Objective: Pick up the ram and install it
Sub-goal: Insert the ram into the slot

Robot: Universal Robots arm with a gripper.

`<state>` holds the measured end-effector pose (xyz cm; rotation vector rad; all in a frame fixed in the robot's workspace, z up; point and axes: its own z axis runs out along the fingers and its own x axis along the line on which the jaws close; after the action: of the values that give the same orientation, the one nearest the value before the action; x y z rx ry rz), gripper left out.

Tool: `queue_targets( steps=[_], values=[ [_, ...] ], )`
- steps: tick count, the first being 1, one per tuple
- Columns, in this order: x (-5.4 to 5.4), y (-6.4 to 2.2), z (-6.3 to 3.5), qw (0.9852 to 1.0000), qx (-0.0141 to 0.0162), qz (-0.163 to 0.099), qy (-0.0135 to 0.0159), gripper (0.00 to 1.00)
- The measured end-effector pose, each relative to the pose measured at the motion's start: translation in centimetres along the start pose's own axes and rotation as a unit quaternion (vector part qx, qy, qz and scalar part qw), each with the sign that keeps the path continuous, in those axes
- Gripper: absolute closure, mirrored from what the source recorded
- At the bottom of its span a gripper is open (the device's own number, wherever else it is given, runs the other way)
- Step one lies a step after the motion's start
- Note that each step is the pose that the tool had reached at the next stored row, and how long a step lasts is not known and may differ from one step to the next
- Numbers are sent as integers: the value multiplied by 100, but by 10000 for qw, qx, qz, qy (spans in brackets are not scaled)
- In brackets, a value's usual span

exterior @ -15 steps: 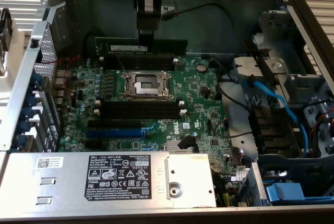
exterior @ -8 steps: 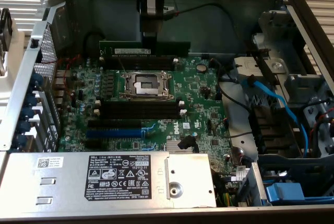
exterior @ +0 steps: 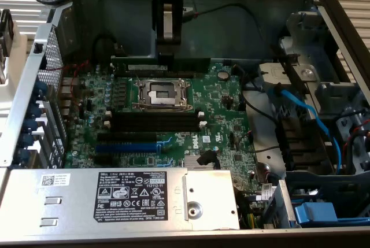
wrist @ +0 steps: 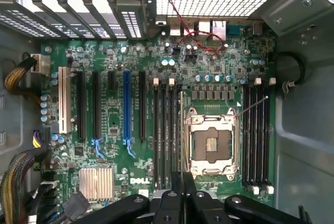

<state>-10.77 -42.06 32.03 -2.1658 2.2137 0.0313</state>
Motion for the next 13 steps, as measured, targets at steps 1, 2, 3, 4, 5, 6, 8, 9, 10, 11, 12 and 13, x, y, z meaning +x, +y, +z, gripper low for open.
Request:
queue_targets(
  steps=[1, 2, 3, 4, 5, 6, 8, 9, 10, 11, 12, 13],
  values=[
    [12, 0, 25, 10000, 0, -1, 0, 88],
    [17, 1, 53, 10000, 0, 0, 0, 88],
    [19, 1, 81, 10000, 0, 0, 6, 88],
    [20, 1, 101, 10000, 0, -2, 36, 88],
    [21, 1, 115, 10000, 1, -2, 79, 88],
    [22, 1, 130, 9999, 2, -3, 119, 88],
    [24, 2, 167, 9999, 2, -3, 142, 88],
    [26, 3, 198, 9999, 2, -3, 142, 88],
    [28, 4, 217, 9999, 2, -2, 142, 88],
    [33, 4, 224, 9999, 2, -2, 143, 88],
    [44, 3, 227, 9999, 2, -3, 140, 88],
    [59, 3, 229, 9999, 2, -3, 140, 88]
  ],
)
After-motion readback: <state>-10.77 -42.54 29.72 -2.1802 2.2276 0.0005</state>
